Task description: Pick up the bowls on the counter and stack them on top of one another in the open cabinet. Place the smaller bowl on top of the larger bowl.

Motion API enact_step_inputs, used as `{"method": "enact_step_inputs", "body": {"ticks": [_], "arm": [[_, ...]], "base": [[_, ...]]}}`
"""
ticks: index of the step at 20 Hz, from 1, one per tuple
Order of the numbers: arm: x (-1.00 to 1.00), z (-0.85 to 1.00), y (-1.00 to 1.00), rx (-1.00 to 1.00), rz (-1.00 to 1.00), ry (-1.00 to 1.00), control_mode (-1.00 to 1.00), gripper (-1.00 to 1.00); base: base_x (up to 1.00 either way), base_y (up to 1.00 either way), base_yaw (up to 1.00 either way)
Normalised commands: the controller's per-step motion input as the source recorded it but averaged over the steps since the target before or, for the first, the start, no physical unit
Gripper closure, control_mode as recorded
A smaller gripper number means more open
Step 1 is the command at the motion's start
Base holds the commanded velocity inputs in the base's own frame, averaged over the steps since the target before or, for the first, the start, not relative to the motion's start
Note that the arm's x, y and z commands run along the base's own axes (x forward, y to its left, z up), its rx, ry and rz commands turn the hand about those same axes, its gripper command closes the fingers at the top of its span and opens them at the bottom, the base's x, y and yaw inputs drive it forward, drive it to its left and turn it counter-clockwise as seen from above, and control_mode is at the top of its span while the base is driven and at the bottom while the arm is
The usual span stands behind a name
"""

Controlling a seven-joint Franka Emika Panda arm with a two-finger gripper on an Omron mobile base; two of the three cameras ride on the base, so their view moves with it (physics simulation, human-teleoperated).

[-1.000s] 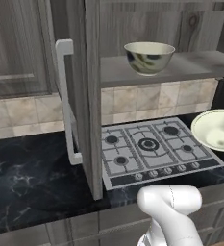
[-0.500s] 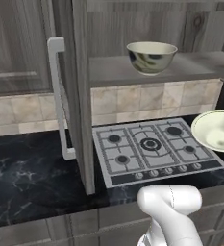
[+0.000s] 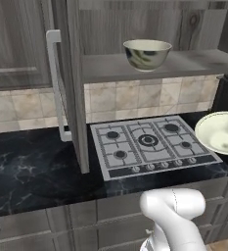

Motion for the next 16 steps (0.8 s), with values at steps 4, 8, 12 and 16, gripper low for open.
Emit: {"method": "enact_step_inputs", "body": {"ticks": [4,8,12,16], "arm": [[0.0,0.0,0.0,0.0,0.0,0.0,1.0,1.0],[0.0,0.0,0.0,0.0,0.0,0.0,1.0,1.0],[0.0,0.0,0.0,0.0,0.0,0.0,1.0,1.0],[0.0,0.0,0.0,0.0,0.0,0.0,1.0,1.0]], "base": [[0.25,-0.2,-0.05],[0.48,-0.32,0.0],[0.5,-0.34,0.02],[0.62,-0.17,0.03]]}}
